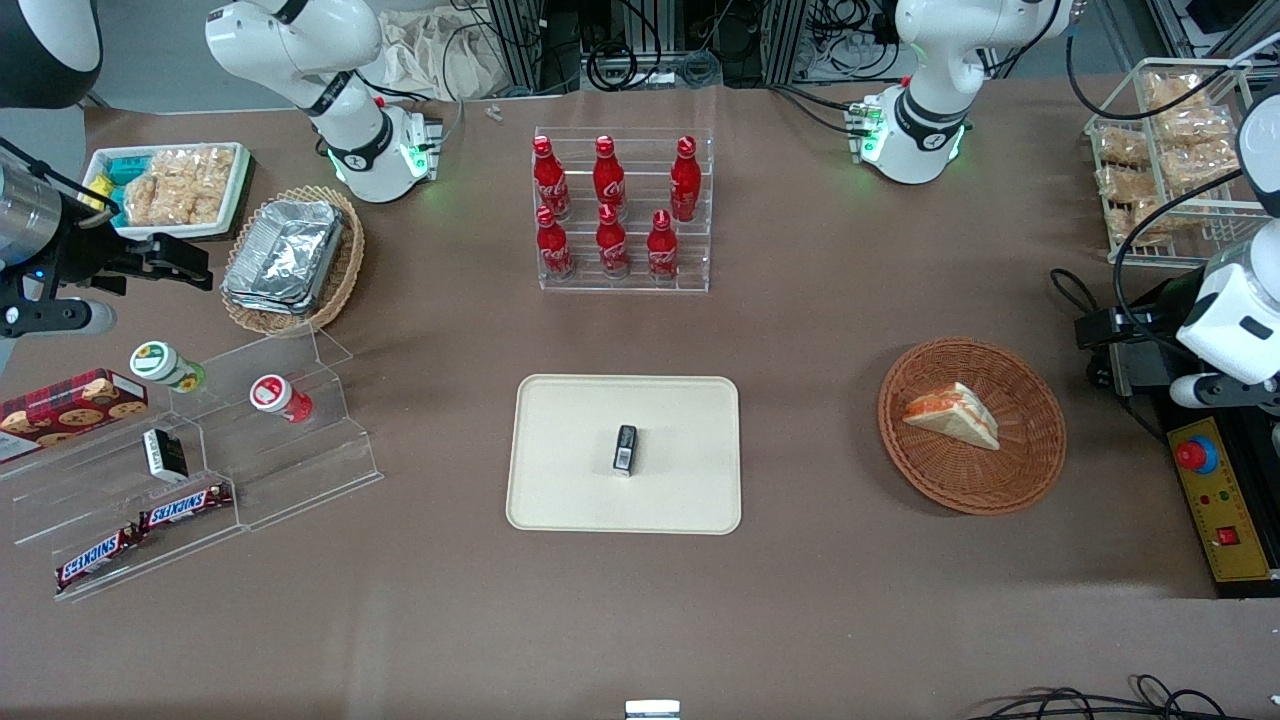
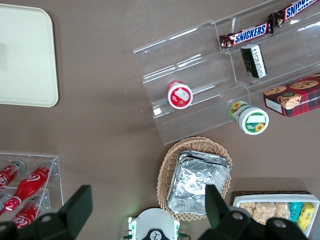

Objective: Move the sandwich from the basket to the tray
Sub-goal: 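Move the left gripper down over the wrapped sandwich in the wicker basket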

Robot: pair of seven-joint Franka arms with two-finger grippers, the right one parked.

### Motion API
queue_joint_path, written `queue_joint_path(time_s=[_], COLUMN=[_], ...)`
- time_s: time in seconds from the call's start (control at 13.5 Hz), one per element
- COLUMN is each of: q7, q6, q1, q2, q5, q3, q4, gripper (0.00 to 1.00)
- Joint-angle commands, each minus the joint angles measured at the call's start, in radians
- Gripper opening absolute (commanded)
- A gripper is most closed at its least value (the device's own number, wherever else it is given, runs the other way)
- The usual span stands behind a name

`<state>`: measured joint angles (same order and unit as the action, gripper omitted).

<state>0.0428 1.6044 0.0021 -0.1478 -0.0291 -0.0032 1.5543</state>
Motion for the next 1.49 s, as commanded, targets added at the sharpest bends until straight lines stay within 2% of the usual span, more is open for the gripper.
queue_joint_path(time_s=[0.0,0.45,0.59,0.89,1.11,1.41], q7=[-0.004,0.006,0.034,0.155,0.340,0.365], q6=[-0.023,-0.018,0.037,0.169,0.190,0.186], q1=[-0.014,-0.030,-0.030,-0.034,-0.054,-0.057], q2=[-0.009,-0.052,-0.044,0.004,-0.016,-0.032], q5=[0.008,0.001,0.017,0.017,0.015,0.020], q3=[0.012,0.003,0.002,-0.001,-0.004,-0.006], q4=[-0.023,-0.019,0.042,0.185,0.182,0.191], gripper=[0.99,0.99,1.00,1.00,1.00,1.00])
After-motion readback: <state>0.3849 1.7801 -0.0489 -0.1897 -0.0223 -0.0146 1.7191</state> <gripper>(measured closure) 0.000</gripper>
